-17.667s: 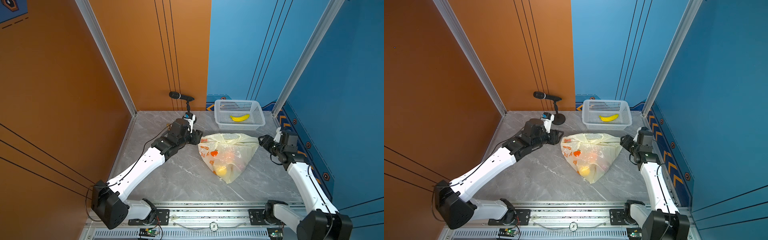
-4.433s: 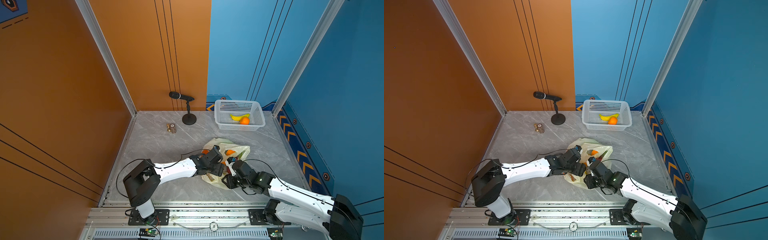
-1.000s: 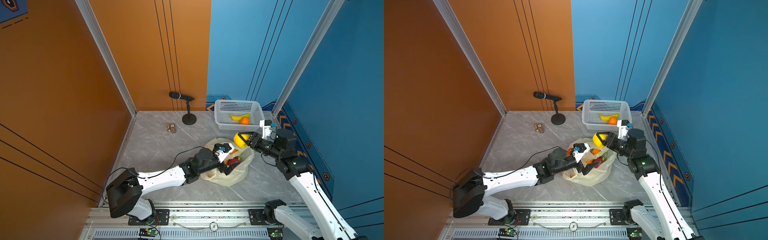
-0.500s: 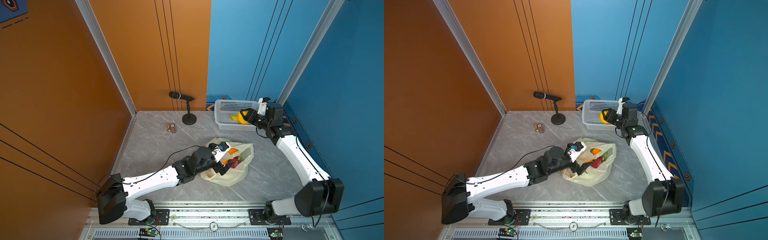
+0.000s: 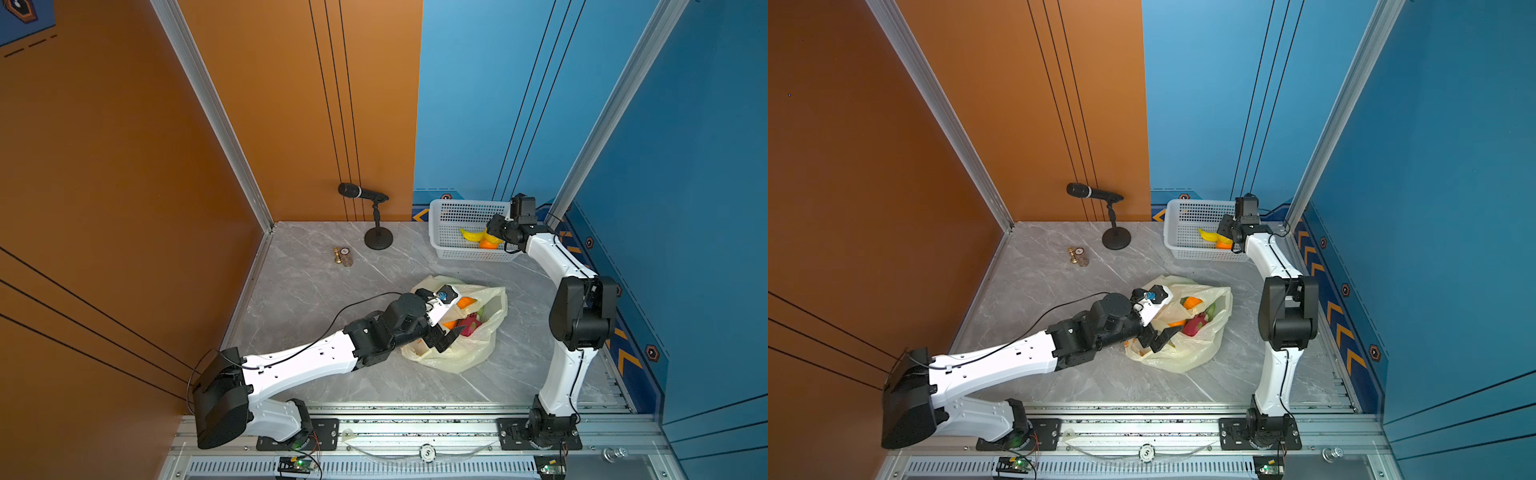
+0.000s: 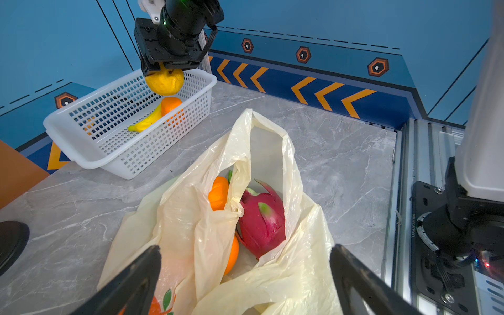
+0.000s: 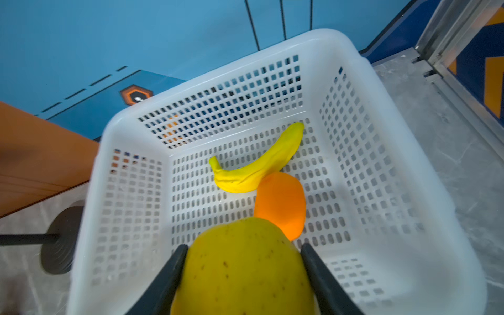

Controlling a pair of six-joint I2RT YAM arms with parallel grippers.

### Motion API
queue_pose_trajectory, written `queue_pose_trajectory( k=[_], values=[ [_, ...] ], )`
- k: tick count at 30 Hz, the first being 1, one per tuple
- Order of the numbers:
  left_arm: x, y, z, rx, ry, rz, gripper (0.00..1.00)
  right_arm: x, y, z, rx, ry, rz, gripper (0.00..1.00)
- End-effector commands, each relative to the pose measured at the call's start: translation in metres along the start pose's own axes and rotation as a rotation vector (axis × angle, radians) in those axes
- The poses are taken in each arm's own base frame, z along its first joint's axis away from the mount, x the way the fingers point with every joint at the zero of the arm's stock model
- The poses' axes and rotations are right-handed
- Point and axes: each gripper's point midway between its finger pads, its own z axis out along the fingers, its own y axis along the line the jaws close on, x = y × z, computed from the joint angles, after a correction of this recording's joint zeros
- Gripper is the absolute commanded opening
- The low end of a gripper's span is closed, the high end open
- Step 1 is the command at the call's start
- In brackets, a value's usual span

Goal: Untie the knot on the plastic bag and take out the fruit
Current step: 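Carry the yellow fruit into the white basket with the right gripper and release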

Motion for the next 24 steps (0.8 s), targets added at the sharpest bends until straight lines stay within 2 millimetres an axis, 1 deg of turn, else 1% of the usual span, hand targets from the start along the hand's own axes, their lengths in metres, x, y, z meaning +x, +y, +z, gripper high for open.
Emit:
queue_pose_trajectory(
  k=[1,5,9,16,21,23,24],
  values=[
    [-0.012,0.0,-0.006,-0.015,-0.016,-0.004,0.97,-0.008,-0.024,0.011,0.115,0.009,-0.043,0.39],
    [-0.014,0.001,-0.008,-0.019,-0.022,-0.012,0.97,-0.003,-0.05,0.029,0.226,0.049,-0.057,0.4],
    [-0.015,0.0,-0.009,-0.019,-0.024,-0.012,0.97,0.005,-0.066,0.046,0.278,0.083,-0.061,0.39],
    [-0.015,-0.001,-0.01,-0.02,-0.023,-0.013,0.97,0.022,-0.071,0.076,0.286,0.149,-0.071,0.39],
    [-0.016,0.003,-0.012,-0.045,-0.029,-0.027,0.97,0.034,-0.064,0.088,0.248,0.183,-0.044,0.41],
    [-0.016,0.006,-0.011,-0.061,-0.029,-0.035,0.97,0.035,-0.061,0.089,0.237,0.185,-0.043,0.45],
    [-0.014,0.007,-0.011,-0.069,-0.025,-0.039,0.98,0.035,-0.06,0.089,0.234,0.185,-0.041,0.49]
  ],
)
